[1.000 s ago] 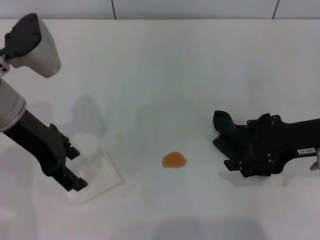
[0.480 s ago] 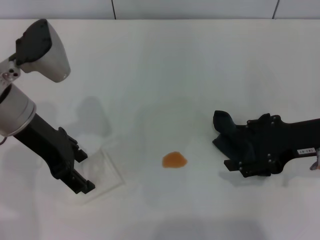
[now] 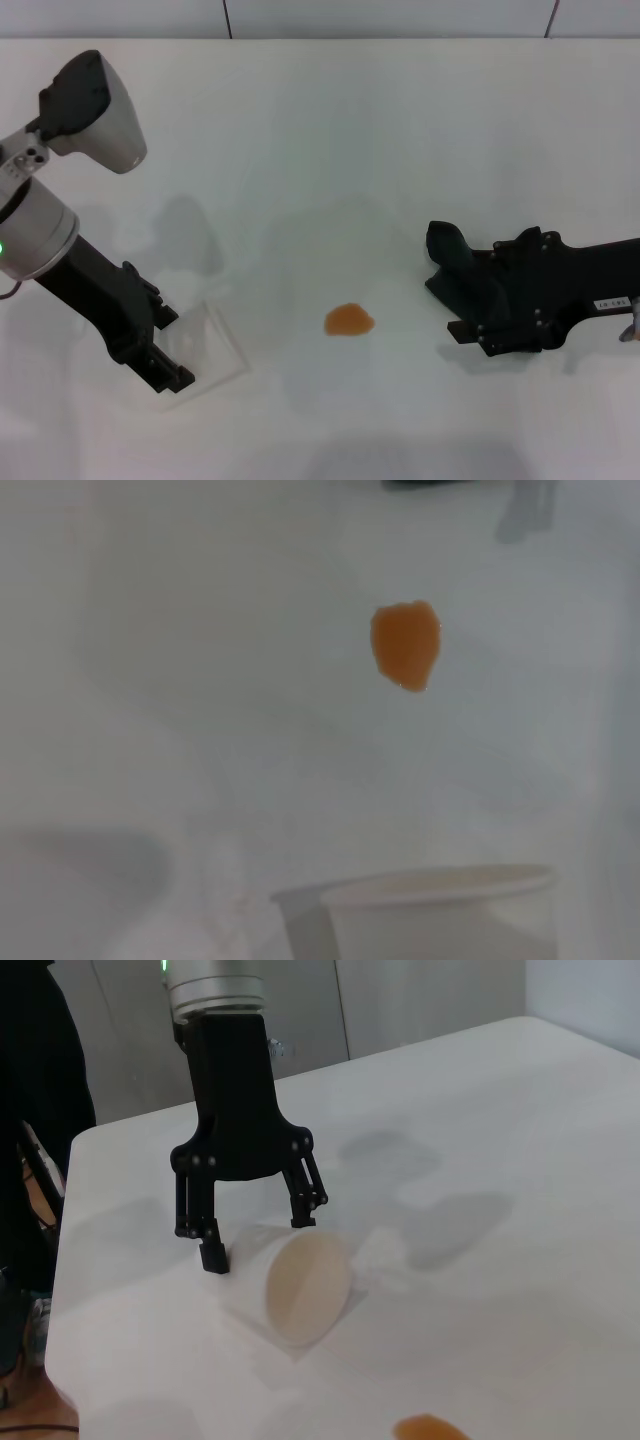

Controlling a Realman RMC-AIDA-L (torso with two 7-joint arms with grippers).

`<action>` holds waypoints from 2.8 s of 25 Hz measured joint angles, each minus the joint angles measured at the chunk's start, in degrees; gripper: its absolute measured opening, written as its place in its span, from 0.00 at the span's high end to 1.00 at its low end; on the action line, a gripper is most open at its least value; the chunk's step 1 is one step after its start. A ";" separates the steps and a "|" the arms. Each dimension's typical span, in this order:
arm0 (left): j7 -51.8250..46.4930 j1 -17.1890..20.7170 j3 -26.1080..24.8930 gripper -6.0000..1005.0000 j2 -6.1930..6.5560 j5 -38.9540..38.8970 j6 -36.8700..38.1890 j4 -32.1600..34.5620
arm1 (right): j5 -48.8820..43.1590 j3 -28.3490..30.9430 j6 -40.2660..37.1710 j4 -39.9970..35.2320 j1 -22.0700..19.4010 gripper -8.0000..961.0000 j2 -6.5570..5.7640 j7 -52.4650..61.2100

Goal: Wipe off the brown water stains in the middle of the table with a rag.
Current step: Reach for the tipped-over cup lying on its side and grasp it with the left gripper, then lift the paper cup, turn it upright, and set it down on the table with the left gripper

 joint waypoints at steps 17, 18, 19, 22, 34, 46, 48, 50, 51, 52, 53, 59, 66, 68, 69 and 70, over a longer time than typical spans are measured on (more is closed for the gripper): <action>-0.12 -0.59 -0.01 0.17 -0.26 0.09 -0.30 -0.30 | 0.00 -0.55 0.00 0.04 -0.07 0.20 0.00 0.17; -0.19 -0.65 -0.02 0.20 -0.26 0.09 -0.26 -0.25 | 0.00 -0.55 0.00 0.05 -0.07 0.20 0.00 0.17; -0.27 -0.68 -0.02 0.22 -0.27 0.09 -0.20 -0.12 | 0.00 -0.54 -0.02 0.04 -0.07 0.20 -0.01 0.17; -0.46 -0.63 -0.21 0.29 -0.27 0.09 0.18 1.10 | 0.00 -0.53 -0.14 0.04 -0.07 0.20 -0.06 0.17; -0.31 8.50 -6.92 0.41 -0.45 -6.56 -0.20 16.43 | 0.15 -0.15 -0.52 0.05 -0.33 0.20 -0.09 0.17; 9.44 19.86 -16.28 0.41 -0.50 -28.70 -10.71 18.85 | 0.85 -0.25 -0.21 0.83 -0.16 0.20 -0.09 0.57; 11.92 20.84 -16.24 0.41 -0.53 -31.45 -12.46 16.94 | 0.87 -0.23 -0.20 0.72 -0.01 0.20 -0.09 0.88; 15.59 21.49 -16.20 0.41 -0.59 -34.77 -14.40 13.84 | 0.91 -0.22 -0.18 0.38 0.09 0.20 -0.09 1.21; 16.22 21.55 -16.20 0.41 -0.59 -35.26 -14.68 13.19 | 0.93 -0.21 -0.17 0.29 0.12 0.20 -0.09 1.36; 17.72 21.62 -16.21 0.41 -0.60 -36.48 -15.31 11.93 | 0.97 -0.19 -0.15 0.25 0.15 0.20 -0.08 1.48; 19.99 21.67 -16.21 0.41 -0.61 -37.94 -16.10 10.13 | 1.01 -0.17 -0.10 0.21 0.22 0.20 -0.09 1.58; 32.81 21.34 -16.22 0.41 -0.61 -43.22 -21.30 -1.55 | 1.06 -0.39 0.76 0.63 0.48 0.20 -0.09 1.57; 41.59 21.19 -16.29 0.41 -0.52 -46.52 -24.10 -9.23 | 0.31 -0.55 1.02 0.66 0.56 0.20 -0.09 1.20; 44.68 21.14 -16.31 0.41 -0.56 -47.26 -24.85 -12.31 | 0.10 -0.55 1.13 0.66 0.62 0.20 -0.09 1.06; 44.68 21.14 -16.31 0.41 -0.56 -47.26 -24.85 -12.31 | -0.05 -0.55 1.21 0.66 0.63 0.20 -0.09 0.92; 45.81 21.12 -16.32 0.41 -0.56 -47.69 -25.25 -13.48 | -0.05 -0.55 1.21 0.66 0.63 0.20 -0.09 0.92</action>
